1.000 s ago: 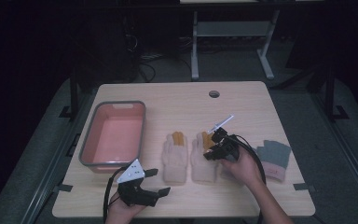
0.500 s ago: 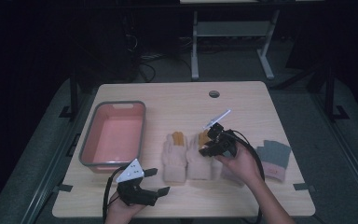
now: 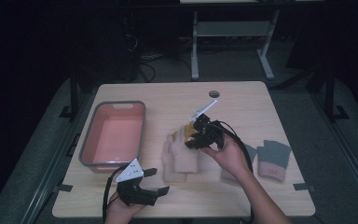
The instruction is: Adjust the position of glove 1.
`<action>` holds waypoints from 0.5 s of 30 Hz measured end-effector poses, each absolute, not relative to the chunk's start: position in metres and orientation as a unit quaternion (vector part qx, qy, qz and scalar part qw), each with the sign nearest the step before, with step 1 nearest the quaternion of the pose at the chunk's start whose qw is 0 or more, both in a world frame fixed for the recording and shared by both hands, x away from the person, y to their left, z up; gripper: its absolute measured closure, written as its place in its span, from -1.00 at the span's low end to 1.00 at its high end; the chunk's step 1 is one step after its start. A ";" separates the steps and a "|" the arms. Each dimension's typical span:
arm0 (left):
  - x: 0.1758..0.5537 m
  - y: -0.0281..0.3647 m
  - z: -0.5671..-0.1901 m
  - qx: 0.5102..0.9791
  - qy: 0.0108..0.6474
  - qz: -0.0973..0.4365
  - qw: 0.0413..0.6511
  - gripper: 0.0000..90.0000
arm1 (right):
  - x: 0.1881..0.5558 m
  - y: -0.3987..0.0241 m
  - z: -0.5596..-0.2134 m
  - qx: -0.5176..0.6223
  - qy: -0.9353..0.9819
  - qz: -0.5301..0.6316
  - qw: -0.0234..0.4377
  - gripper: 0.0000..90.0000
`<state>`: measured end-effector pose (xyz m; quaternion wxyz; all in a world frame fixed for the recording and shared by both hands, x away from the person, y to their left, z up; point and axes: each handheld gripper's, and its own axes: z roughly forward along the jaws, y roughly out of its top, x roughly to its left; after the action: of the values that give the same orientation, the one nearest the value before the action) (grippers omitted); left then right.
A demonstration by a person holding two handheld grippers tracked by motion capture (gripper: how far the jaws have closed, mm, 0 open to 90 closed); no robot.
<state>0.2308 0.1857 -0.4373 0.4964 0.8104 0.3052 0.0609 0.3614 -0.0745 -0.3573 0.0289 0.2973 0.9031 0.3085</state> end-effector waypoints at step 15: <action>0.231 0.187 -0.437 0.809 0.317 0.061 0.491 -0.59 | 0.369 -0.034 -0.379 0.276 0.914 0.298 0.007 0.37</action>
<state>0.2311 0.1870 -0.4372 0.4914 0.8090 0.3168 0.0611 0.3685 -0.0339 -0.3792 0.0073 0.2760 0.9139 0.2976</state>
